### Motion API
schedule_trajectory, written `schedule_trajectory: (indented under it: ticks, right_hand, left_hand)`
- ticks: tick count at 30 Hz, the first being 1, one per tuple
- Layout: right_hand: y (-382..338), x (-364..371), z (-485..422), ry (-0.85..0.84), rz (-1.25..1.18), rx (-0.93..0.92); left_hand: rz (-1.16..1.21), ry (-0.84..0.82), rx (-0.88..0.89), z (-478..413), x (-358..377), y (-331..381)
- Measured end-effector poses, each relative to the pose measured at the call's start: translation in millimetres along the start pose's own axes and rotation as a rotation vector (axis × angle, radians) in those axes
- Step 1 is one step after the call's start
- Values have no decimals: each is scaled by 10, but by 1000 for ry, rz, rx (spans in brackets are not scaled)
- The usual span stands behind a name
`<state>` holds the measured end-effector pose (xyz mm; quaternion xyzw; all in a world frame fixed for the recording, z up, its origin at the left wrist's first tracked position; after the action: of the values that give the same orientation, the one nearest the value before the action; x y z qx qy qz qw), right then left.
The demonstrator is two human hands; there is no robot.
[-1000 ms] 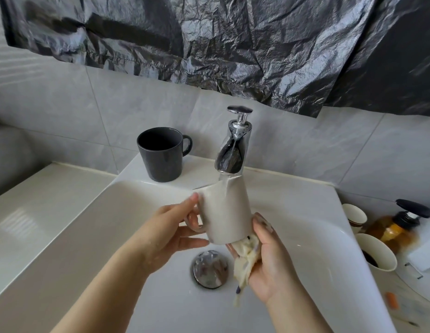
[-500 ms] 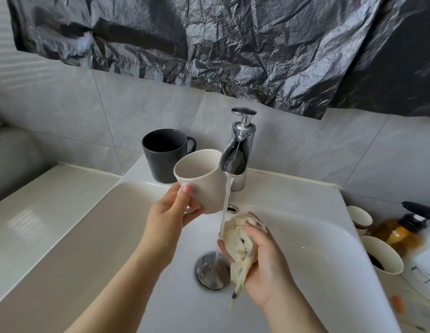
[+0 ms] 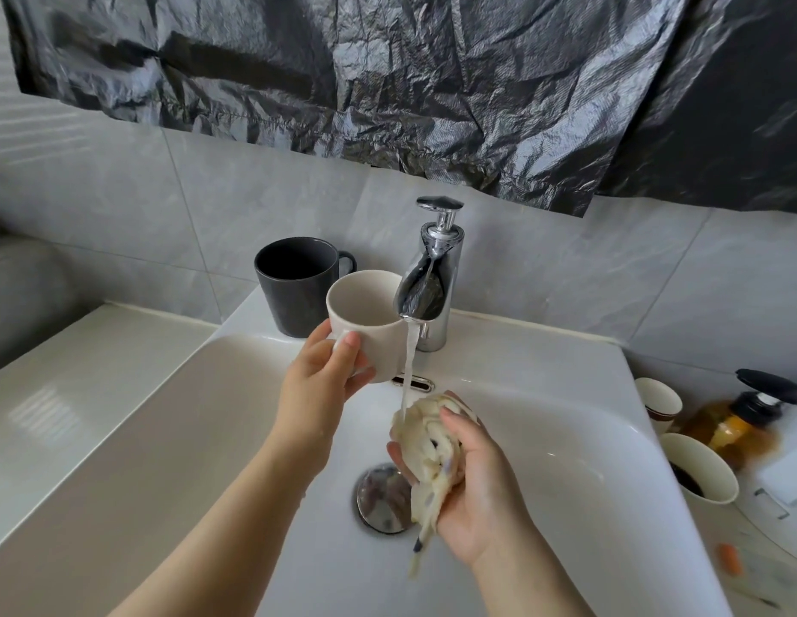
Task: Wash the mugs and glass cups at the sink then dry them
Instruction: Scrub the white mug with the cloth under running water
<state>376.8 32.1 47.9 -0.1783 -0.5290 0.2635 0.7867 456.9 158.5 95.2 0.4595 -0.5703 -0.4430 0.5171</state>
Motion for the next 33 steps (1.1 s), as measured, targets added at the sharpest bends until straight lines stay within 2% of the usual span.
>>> schedule_trajectory:
  ticks: [7, 15, 25, 30, 33]
  right_hand:
    - [17, -39, -4, 11, -36, 19]
    - [96, -89, -15, 14, -26, 73]
    - [60, -79, 7, 12, 7, 57]
    - [-28, -154, 215, 136, 52, 80]
    - [-152, -266, 412, 207, 173, 46]
  left_hand:
    - [-15, 110, -19, -194, 64, 109]
    - [-86, 145, -40, -261, 75, 90]
    - [-121, 271, -122, 149, -181, 55]
    - [-168, 199, -222, 526, -195, -58]
    - [-214, 111, -274, 753, -78, -147]
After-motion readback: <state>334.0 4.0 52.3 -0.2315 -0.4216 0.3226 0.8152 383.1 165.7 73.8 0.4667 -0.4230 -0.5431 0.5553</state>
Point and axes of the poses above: each hand's wrist, its own z-axis away from the middle knuckle, its own x-axis out of the palm, y = z × x, the point moved 9 cm from there along -z, towards the middle knuckle, and after that the axes turned 3 degrees about -y, right-handed, at the moved point
